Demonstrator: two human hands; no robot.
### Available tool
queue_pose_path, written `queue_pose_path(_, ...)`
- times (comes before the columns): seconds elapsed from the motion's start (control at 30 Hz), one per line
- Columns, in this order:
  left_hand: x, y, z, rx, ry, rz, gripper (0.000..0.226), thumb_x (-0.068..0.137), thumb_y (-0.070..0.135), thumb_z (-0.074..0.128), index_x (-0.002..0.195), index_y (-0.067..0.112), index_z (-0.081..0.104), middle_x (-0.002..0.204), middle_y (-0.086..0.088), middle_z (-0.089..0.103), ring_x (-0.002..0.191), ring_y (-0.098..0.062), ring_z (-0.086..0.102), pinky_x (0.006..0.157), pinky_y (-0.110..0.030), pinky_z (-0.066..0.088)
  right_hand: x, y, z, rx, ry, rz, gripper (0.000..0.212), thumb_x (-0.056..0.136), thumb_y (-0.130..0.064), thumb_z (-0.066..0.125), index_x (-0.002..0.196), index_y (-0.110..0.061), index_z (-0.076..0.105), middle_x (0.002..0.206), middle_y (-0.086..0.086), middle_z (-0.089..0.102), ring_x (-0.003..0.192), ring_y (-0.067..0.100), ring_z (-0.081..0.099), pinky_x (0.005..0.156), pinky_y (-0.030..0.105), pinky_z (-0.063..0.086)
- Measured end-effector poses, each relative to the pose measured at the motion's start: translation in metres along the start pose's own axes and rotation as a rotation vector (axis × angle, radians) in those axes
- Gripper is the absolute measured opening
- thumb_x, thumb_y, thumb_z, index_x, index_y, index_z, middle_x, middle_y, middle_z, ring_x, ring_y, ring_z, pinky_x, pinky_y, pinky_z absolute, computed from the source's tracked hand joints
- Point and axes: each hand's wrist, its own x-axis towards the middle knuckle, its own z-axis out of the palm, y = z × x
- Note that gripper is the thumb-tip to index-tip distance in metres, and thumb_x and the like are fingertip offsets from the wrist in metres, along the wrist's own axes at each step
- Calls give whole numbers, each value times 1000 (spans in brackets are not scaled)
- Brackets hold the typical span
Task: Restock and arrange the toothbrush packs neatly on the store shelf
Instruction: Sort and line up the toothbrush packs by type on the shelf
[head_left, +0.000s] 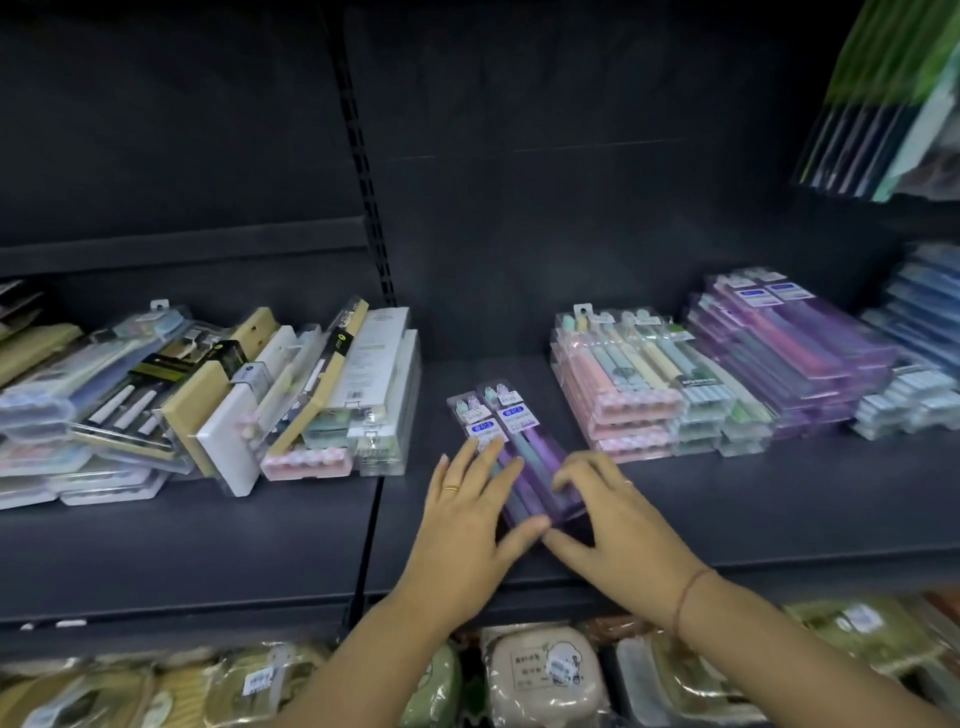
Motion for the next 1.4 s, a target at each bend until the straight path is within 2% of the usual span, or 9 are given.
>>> queue_pose_path(0.13,-4,3,0,-3,-179,-104,109,58,97,-7,153,44,9,162,15,-5,150,-15,-2,122,-40,0,3,5,9,47,-14,50,61,88,-31,67,143,-30,41,149,-3,26,132,22,38,113,32,30)
queue_pose_path(0.3,-6,13,3,-24,-36,-186,79,79,78,44,143,33,36,162,6,16,147,-15,21,120,-39,16,3,4,11,27,97,115,45,90,-26,67,134,-25,55,140,-1,45,127,20,45,107,26,32)
queue_pose_path(0.47,0,23,10,-87,140,-325,64,75,64,62,117,18,47,146,-7,41,124,-27,51,102,-42,41,-7,6,7,-37,265,144,31,80,-16,69,110,-16,64,107,3,63,97,26,59,81,32,47)
queue_pose_path(0.67,2,33,9,9,56,-329,62,94,55,49,150,33,32,163,-10,10,142,-27,32,117,-39,22,-17,13,-5,-217,234,156,42,82,-27,72,122,-18,64,103,8,66,97,32,59,80,38,50)
queue_pose_path(0.87,0,37,-2,-52,143,-485,46,92,28,62,134,16,48,153,-17,35,123,-36,53,98,-42,45,-31,11,-30,-50,291,158,39,85,-26,70,124,-25,64,110,-2,66,105,21,56,86,31,48)
queue_pose_path(1.03,-4,35,-24,-271,402,-666,41,92,8,59,133,10,56,108,-19,69,88,-34,63,75,-36,48,-49,11,-69,41,478,91,33,81,-22,76,113,-25,69,103,-13,66,93,9,56,78,18,43)
queue_pose_path(1.17,-3,70,-36,-462,647,-601,38,94,12,60,132,10,60,138,-6,57,123,-20,56,105,-25,41,-57,39,-111,108,714,142,30,81,-19,75,110,-21,69,98,-8,65,86,10,56,76,16,42)
queue_pose_path(1.27,23,107,-34,-542,705,-466,39,94,9,61,133,9,60,145,-2,49,129,-5,45,93,7,23,-46,80,-144,94,887,253,24,83,-18,73,107,-17,70,95,-3,66,79,15,55,75,27,44)
queue_pose_path(1.4,86,166,-18,-551,580,-300,43,95,7,58,137,10,55,148,-4,46,137,-12,40,101,7,17,-19,126,-179,70,979,407,26,84,-22,72,108,-16,69,105,3,69,101,25,60,88,36,48)
